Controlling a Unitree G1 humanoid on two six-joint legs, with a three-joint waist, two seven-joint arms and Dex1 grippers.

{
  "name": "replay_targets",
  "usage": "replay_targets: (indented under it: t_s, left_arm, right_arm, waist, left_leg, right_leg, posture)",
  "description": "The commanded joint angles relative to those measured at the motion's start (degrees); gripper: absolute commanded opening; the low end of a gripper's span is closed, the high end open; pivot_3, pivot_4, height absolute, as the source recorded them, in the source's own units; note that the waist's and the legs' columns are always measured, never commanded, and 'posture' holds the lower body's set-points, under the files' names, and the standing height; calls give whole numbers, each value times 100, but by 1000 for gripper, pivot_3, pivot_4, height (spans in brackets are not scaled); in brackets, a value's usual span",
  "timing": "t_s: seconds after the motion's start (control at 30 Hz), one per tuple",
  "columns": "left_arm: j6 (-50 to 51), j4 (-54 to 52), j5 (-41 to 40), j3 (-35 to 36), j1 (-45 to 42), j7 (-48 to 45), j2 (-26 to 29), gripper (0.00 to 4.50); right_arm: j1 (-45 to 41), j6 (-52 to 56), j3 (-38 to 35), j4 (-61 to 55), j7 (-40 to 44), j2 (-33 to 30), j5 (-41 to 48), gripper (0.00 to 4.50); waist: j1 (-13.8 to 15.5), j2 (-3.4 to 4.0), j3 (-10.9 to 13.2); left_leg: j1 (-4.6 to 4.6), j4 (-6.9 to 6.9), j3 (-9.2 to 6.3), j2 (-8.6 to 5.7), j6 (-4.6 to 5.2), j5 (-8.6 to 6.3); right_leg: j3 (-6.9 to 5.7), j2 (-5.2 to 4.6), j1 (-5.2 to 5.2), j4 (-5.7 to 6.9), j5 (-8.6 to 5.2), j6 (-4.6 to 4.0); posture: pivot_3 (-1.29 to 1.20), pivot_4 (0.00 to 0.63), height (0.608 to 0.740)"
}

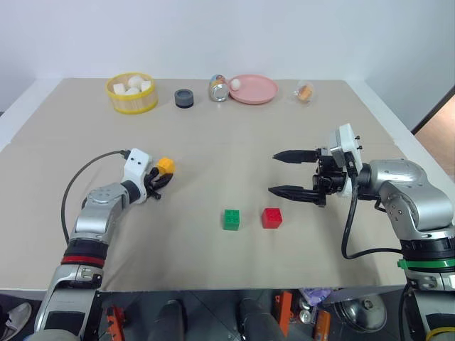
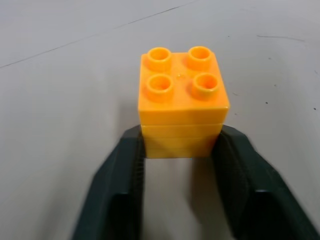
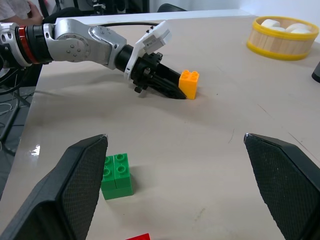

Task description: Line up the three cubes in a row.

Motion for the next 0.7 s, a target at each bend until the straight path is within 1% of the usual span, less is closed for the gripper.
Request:
replay_targets:
  t_s: [0.03, 0.17, 0.27, 0.3, 0.4, 0.53, 0.63, 0.7]
  left_arm:
    - [-82, 61, -45, 67, -163, -19, -62, 1283]
    - [-109, 86, -22, 41, -179, -20, -86, 1283]
    - [-127, -63, 38, -27, -127, -119, 27, 1283]
    - [-294, -199, 73, -95, -64, -327, 145, 1283]
    - [-1154, -700, 120, -385, 318, -1404, 662, 1283]
    - [-1941, -1070, -127, -521, 824, -2628, 1192, 1283]
    - [-2312, -1175, -311, -618, 1106, -3356, 1360, 1283]
    - [-2343, -1243, -364, -680, 1170, -3555, 1327, 1283]
  right_arm:
    - [-148, -84, -83, -43, 7, -17, 8, 4500]
    - [-132, -100, -86, -42, 13, -16, -7, 4500]
    - [-89, -115, -92, -63, 15, -31, -18, 4500]
    - [-80, -127, -91, -63, 17, -37, -28, 4500]
    - [-89, -132, -93, -35, 33, -52, -38, 4500]
    - [-126, -154, -80, 37, 104, -77, -71, 4500]
    - [-157, -172, -58, 80, 119, -57, -97, 4500]
    - [-164, -175, -48, 82, 125, -38, -111, 4500]
  waist:
    - [0, 0, 0]
    - [3, 0, 0]
    - [2, 0, 0]
    - [1, 0, 0]
    - [-22, -1, 1]
    - [-17, 0, 1]
    - [-10, 1, 1]
    - [1, 1, 1]
  left_leg:
    - [0, 0, 0, 0, 0, 0]
    - [-1, 1, 0, -1, 0, 0]
    - [-1, 1, -1, -1, 0, 0]
    - [-1, 1, -1, -1, 0, 0]
    - [-3, -2, 0, -1, -1, 0]
    - [-4, -11, 5, 5, -5, -3]
    - [-4, -15, 11, 7, -6, -4]
    - [-4, -14, 11, 7, -6, -4]
  right_leg:
    - [0, 0, 1, 0, 0, 0]
    - [0, -1, 2, 0, 0, 1]
    - [0, -1, 2, 0, 0, 2]
    - [0, 0, 2, 0, 0, 2]
    - [0, -1, -2, -1, -3, -1]
    - [0, 0, -12, 0, -9, -12]
    - [1, -1, -16, 0, -11, -15]
    - [1, -3, -16, -1, -11, -16]
  posture:
    - [0, 150, 740]
    - [0, 150, 740]
    - [0, 150, 740]
    - [0, 150, 740]
    - [0, 150, 740]
    - [0, 150, 740]
    - [0, 150, 740]
    - [0, 150, 740]
